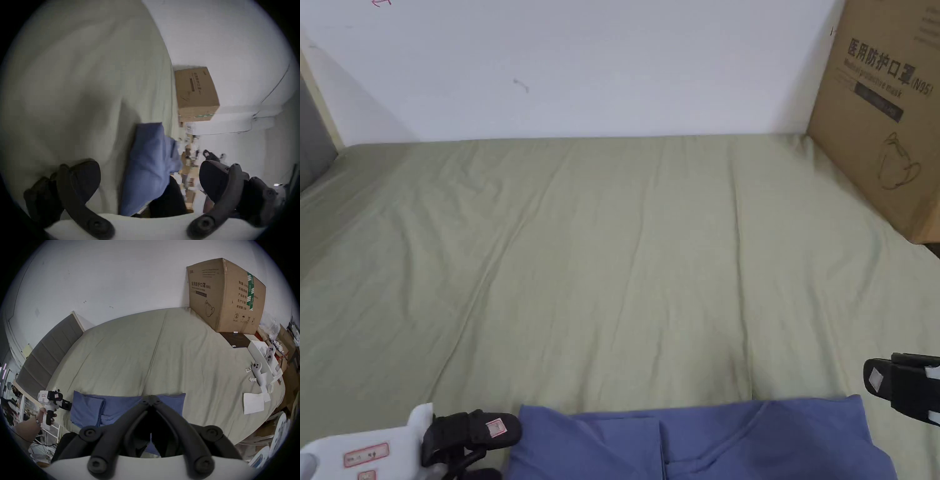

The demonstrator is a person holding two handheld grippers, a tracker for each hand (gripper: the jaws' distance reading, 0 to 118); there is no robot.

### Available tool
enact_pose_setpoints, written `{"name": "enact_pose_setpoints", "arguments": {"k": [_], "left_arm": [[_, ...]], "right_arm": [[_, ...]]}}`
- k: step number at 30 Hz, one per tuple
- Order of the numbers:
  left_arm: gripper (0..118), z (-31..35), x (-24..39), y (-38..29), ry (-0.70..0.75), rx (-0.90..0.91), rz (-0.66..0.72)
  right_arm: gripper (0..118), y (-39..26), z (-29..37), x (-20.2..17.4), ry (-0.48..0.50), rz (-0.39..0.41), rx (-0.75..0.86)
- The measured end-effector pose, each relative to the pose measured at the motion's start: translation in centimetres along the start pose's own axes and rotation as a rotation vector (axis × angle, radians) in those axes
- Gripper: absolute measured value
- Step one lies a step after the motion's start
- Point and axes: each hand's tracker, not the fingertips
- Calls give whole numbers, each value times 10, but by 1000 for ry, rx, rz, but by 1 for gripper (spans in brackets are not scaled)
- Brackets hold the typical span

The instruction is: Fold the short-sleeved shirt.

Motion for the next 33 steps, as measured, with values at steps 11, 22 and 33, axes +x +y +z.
{"name": "enact_pose_setpoints", "arguments": {"k": [11,22,33], "left_arm": [[17,-54,-23,18,244,-112,-55],[12,-12,85,-9,553,19,-361],[13,-47,170,-42,641,43,-552]], "right_arm": [[0,-9,-19,-9,-2,22,-65],[0,2,-26,-21,77,20,-56],[0,-9,-19,-20,161,-5,-36]]}}
